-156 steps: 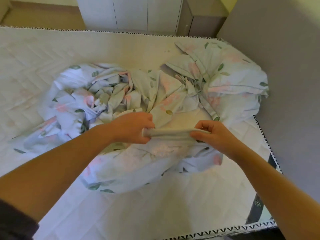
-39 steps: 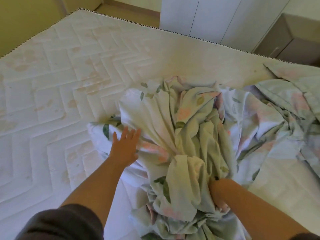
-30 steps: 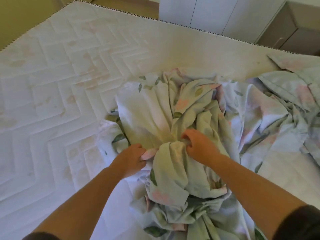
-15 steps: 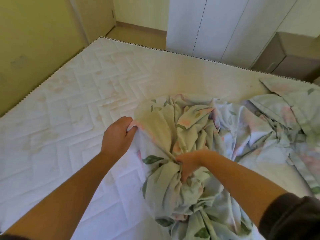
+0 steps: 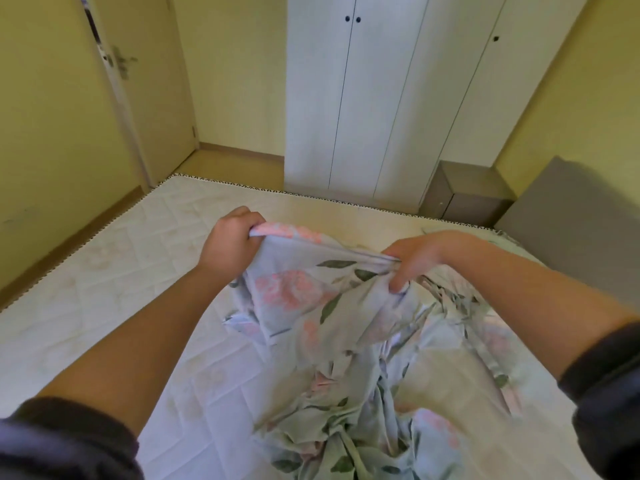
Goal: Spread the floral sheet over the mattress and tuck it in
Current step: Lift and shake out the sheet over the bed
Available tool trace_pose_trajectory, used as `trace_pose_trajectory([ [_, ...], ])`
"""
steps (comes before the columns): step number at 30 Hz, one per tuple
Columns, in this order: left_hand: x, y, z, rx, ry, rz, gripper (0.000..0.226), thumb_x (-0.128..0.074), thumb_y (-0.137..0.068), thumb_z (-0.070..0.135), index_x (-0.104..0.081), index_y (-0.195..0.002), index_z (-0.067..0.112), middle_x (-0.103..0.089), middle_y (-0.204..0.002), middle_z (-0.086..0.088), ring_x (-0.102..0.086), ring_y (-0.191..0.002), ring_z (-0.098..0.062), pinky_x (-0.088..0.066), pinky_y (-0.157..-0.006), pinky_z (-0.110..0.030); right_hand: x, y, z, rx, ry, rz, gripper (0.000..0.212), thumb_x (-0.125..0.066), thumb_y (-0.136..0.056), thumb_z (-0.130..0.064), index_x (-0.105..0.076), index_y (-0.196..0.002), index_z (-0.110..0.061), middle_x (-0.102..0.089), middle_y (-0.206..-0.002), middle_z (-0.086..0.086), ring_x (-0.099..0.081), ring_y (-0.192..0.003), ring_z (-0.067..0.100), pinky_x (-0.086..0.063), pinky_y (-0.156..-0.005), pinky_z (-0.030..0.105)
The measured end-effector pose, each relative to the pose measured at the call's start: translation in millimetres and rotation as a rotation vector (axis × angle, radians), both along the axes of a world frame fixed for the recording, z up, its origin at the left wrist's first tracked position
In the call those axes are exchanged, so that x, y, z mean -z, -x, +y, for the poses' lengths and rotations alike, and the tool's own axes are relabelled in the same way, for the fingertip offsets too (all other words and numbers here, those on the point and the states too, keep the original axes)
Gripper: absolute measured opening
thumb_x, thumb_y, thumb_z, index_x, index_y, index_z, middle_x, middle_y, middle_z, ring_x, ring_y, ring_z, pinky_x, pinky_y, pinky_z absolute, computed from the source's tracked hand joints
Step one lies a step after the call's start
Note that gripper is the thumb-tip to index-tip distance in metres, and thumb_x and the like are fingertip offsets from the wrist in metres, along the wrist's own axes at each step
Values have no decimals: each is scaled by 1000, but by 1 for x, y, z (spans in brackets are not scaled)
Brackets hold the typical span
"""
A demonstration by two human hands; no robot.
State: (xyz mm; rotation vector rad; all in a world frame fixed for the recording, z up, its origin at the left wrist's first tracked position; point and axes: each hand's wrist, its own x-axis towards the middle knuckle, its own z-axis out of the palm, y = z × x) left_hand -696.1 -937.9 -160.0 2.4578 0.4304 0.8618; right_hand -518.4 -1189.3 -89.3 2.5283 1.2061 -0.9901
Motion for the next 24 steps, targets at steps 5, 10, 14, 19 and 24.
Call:
trace_pose_trajectory([
  [5,-67,-24,-38,1,28,-91,22,-49,-88,8,-50,-67,11,-51,-61,-10,-43,-59,-25,-25,-53,-31,-80,-8,-52,110,-243,-309,42,-55,-93,-43,-47,-64,-13,-44,-65,2,-41,-59,17,-29,-56,30],
  [10,-107,-50,-68,-119,70,-144,15,-50,-87,3,-57,-75,9,-56,-71,-10,-50,-65,-31,-31,-57,-31,-125,-27,-105,236,-356,-711,45,-49,-94,-48,-47,-60,-19,-46,-63,-1,-47,-67,21,-33,-64,31],
  [14,-118,-64,-81,-175,140,-163,13,-48,-95,12,-57,-91,4,-60,-82,-18,-53,-74,-33,-38,-60,-36,-147,-33,-144,398,-410,-957,29,-47,-94,-41,-62,-75,-23,-54,-70,-1,-52,-76,25,-35,-86,38],
  [19,-139,-80,-107,-133,371,-133,23,-48,-97,28,-49,-86,8,-51,-79,-11,-43,-77,-25,-25,-61,-32,-149,-54,-174,666,-1074,-644,26,-54,-86,-18,-58,-65,-4,-48,-60,5,-43,-67,20,-29,-71,34],
  [24,-150,-73,-104,-89,226,-107,46,-64,-87,37,-38,-56,14,-40,-54,-5,-36,-55,-22,-24,-48,-30,-159,-53,-196,770,-1207,-633,31,-60,-87,-19,-52,-60,-4,-39,-59,7,-31,-57,17,-22,-51,28],
])
